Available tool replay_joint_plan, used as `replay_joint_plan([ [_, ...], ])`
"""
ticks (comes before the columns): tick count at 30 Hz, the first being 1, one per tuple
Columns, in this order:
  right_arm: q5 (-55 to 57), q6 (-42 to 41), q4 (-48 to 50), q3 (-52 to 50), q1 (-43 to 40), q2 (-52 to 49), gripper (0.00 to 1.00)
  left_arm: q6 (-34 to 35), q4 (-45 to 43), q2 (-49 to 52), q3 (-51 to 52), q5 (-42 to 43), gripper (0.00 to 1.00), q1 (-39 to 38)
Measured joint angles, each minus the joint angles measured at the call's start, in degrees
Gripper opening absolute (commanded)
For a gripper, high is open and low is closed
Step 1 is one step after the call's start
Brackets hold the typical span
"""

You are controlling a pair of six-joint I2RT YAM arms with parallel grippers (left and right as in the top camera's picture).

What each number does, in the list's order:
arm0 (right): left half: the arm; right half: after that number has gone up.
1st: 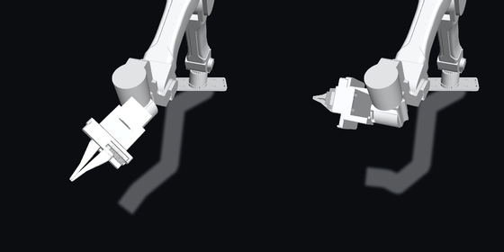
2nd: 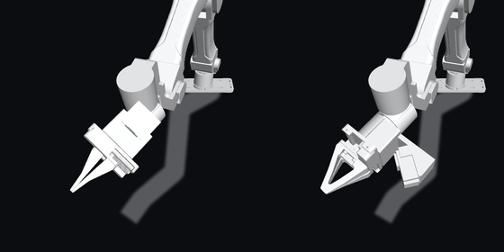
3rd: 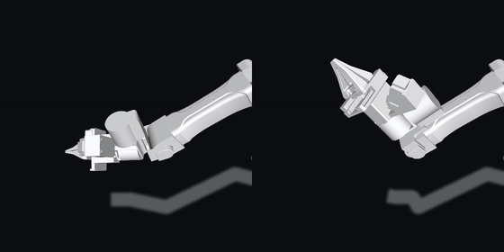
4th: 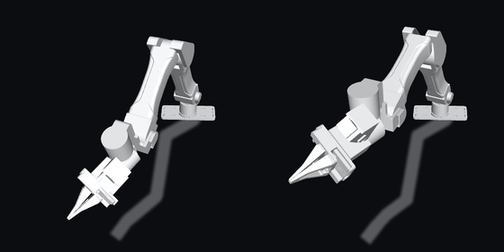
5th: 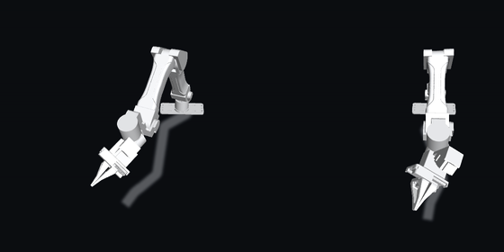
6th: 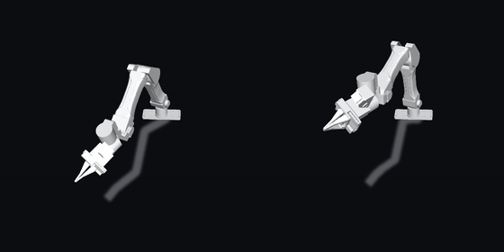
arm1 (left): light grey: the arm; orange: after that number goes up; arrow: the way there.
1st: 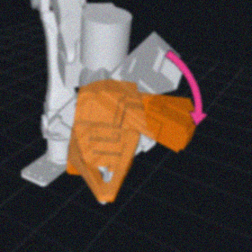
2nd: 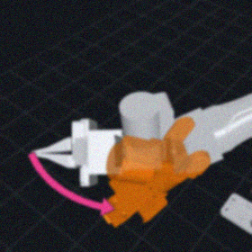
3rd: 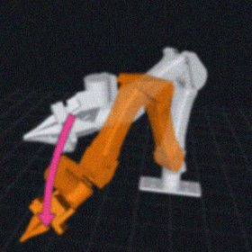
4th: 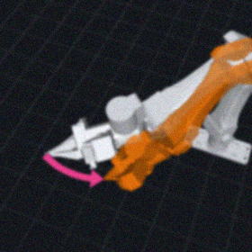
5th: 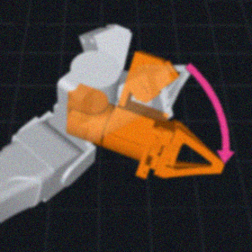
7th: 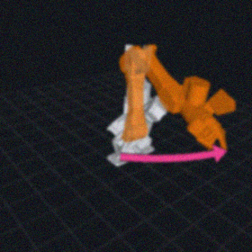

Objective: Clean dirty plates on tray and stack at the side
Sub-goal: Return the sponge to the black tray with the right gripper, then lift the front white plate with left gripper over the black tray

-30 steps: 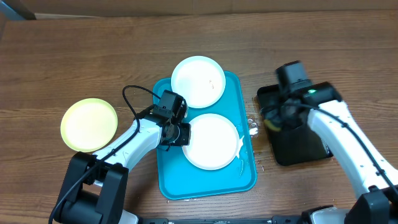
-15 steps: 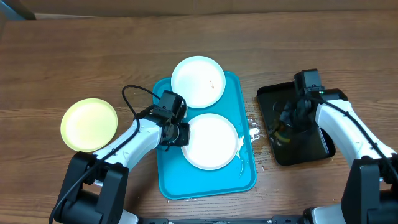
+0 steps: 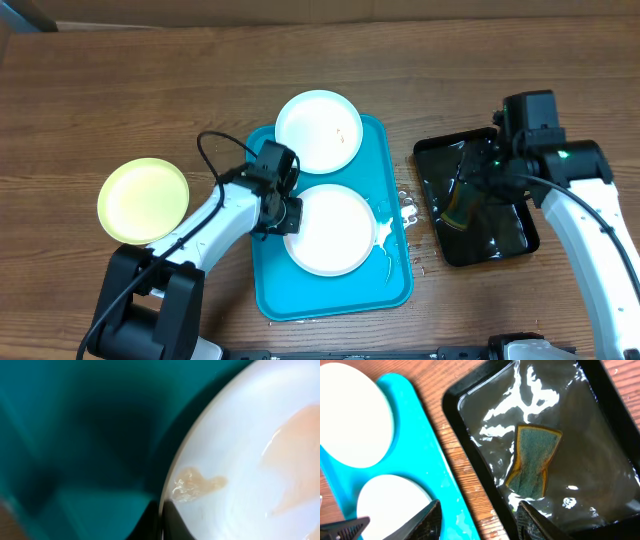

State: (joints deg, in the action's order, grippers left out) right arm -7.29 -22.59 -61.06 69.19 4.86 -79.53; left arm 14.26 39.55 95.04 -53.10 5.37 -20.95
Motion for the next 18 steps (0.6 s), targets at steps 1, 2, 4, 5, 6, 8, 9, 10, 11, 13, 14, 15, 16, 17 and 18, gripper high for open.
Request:
replay_joint_plan([
  [1,0.00,0.00,-0.09,0.00,0.00,0.83,0.54,-0.50,4.37,0.15,-2.38,-1.03,0.04,-0.04],
  [2,-0.07,-0.04,-0.09,0.04,-0.02,1.42,0.55,-1.01,7.72,0.24,-5.16,-1.97,0.04,-0.07],
  [4,-0.09,-0.39,-0.28,0.04,-0.09,2.03,0.55,-2.27,13.27,0.55,-12.90,-4.07,0.04,-0.74],
  [5,-0.20,-0.76,-0.52,0.07,-0.22,2.12,0.55,-2.69,14.78,0.63,-16.20,-4.83,0.04,-1.09],
  [6,-0.24,-1.42,-1.07,0.07,-0.63,2.12,0.55,-3.10,16.22,0.68,-20.70,-5.81,0.04,-1.86],
  [8,-0.33,-1.88,-1.57,0.07,-1.66,2.12,0.55,-3.85,17.31,0.68,-28.06,-7.56,0.04,-4.00],
  [9,-0.39,-2.38,-1.64,0.07,-2.54,2.12,0.56,-4.09,16.83,0.66,-31.71,-8.59,0.04,-5.70],
  [10,-0.39,-2.95,-1.68,0.07,-3.65,2.12,0.56,-4.24,15.63,0.66,-34.73,-9.94,0.04,-7.72],
  [11,-0.42,-3.30,-1.81,0.07,-4.85,2.12,0.55,-4.39,14.16,0.55,-36.39,-11.32,0.04,-9.49],
  [13,-0.83,-3.85,-2.16,0.07,-7.04,2.12,0.55,-4.66,9.53,0.48,-38.05,-14.71,0.04,-13.03],
  [14,-1.25,-4.17,-2.25,0.07,-8.41,2.12,0.55,-4.85,6.78,0.48,-38.34,-16.41,0.04,-14.86],
  [15,-1.75,-4.35,-2.49,0.07,-9.73,2.12,0.55,-5.11,3.37,0.50,-38.36,-18.38,0.04,-16.87],
  [16,-2.27,-4.46,-2.82,0.07,-10.99,2.12,0.55,-5.44,0.22,0.68,-38.36,-20.11,0.04,-18.71],
  [17,-2.75,-4.57,-3.06,0.07,-11.98,2.12,0.55,-5.92,-3.39,1.01,-38.40,-22.18,0.04,-20.83],
  [18,-3.39,-4.72,-3.41,0.07,-13.20,2.12,0.55,-6.56,-6.01,1.38,-38.45,-24.00,0.04,-22.32],
])
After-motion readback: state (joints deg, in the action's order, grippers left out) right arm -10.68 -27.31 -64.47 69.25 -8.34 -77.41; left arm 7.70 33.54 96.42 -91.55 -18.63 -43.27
